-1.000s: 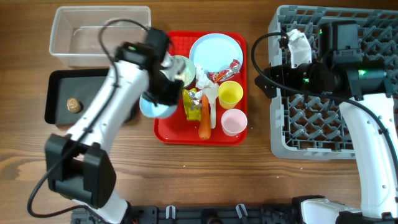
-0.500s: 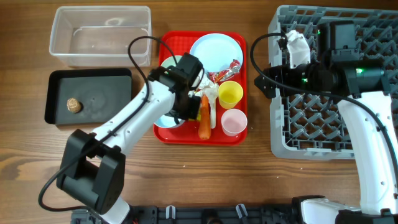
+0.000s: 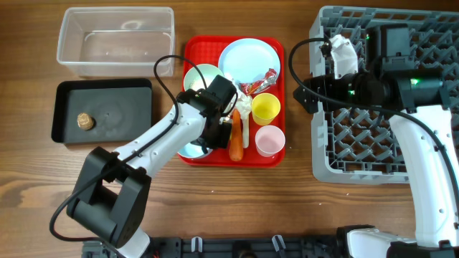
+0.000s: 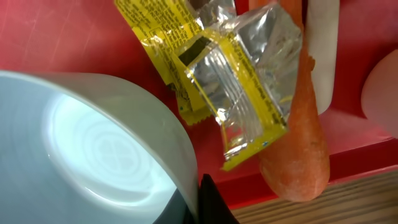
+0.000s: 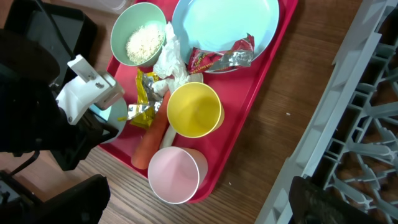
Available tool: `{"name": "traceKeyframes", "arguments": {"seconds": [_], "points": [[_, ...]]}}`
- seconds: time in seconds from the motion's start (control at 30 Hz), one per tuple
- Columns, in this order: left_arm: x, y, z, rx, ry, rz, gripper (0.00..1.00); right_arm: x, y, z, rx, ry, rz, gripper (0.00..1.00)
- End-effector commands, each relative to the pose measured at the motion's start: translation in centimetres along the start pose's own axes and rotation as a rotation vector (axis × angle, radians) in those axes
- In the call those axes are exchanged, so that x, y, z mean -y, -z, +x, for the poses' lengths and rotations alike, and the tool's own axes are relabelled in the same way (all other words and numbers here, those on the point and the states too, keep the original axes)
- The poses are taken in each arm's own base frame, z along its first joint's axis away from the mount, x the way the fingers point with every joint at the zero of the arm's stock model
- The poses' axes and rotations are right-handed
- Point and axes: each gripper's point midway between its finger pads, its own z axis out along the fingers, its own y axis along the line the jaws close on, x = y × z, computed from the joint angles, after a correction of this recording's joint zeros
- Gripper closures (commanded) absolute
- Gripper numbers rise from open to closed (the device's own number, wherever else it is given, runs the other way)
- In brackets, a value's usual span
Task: Sort waste into correct bins and load items into the dishwasher rack
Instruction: 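Return the light-blue bowl to the red tray with the left gripper, then grasp the yellow snack wrapper and tissue with the left gripper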
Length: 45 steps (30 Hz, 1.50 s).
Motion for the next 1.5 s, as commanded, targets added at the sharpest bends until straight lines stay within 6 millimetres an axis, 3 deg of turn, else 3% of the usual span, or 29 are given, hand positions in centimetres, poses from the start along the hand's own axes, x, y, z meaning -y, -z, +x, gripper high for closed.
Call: {"name": "traceKeyframes", "arguments": {"seconds": [0.0, 0.03, 0.1, 0.2, 0.37, 0.53, 0.63, 0.8, 1.07, 1.33, 1.47], "points": [[-0.2, -0.3, 0.0, 0.001, 0.014, -0.017, 0.93, 0.0, -0.5, 0.3, -0.016, -0.004, 0.001, 0.05], [-0.2, -0.3, 0.0, 0.000, 0.014, -0.017, 0.87, 0.0, -0.5, 0.3, -0.016, -0.005, 0.001, 0.05], [-0.2, -0.3, 0.0, 0.000, 0.014, -0.017, 0.62, 0.0, -0.5, 0.3, -0.018, -0.006, 0.001, 0.05], [-0.1, -0.3, 0.2, -0.006, 0.018, -0.007, 0.42, 0.0, -0.5, 0.3, -0.017, -0.005, 0.001, 0.05], [0.0, 1.5, -0.2, -0.019, 0.020, -0.013, 0.39, 0.1, -0.5, -0.1, -0.002, 0.001, 0.003, 0.04], [1.0, 5.4, -3.4, 0.084, -0.004, 0.004, 0.36, 0.1, -0.5, -0.4, 0.010, 0.008, 0.005, 0.04], [1.8, 6.5, -5.5, 0.166, -0.067, 0.024, 0.34, 0.1, -0.5, -0.4, 0.010, 0.008, 0.005, 0.04], [1.9, 5.4, -6.2, 0.167, -0.180, 0.015, 0.38, 0.1, -0.5, -0.3, 0.006, 0.006, 0.005, 0.04], [1.6, 1.1, -6.3, 0.086, -0.208, -0.008, 0.50, 0.5, -0.5, -0.2, 0.004, 0.008, 0.026, 0.04], [1.7, -0.2, -6.4, 0.070, -0.208, -0.010, 0.61, 0.5, -0.5, -0.2, 0.004, 0.006, 0.027, 0.04], [1.6, -0.9, -6.5, 0.061, -0.207, -0.012, 0.77, 0.5, -0.5, -0.3, 0.005, 0.008, 0.028, 0.04]]}}
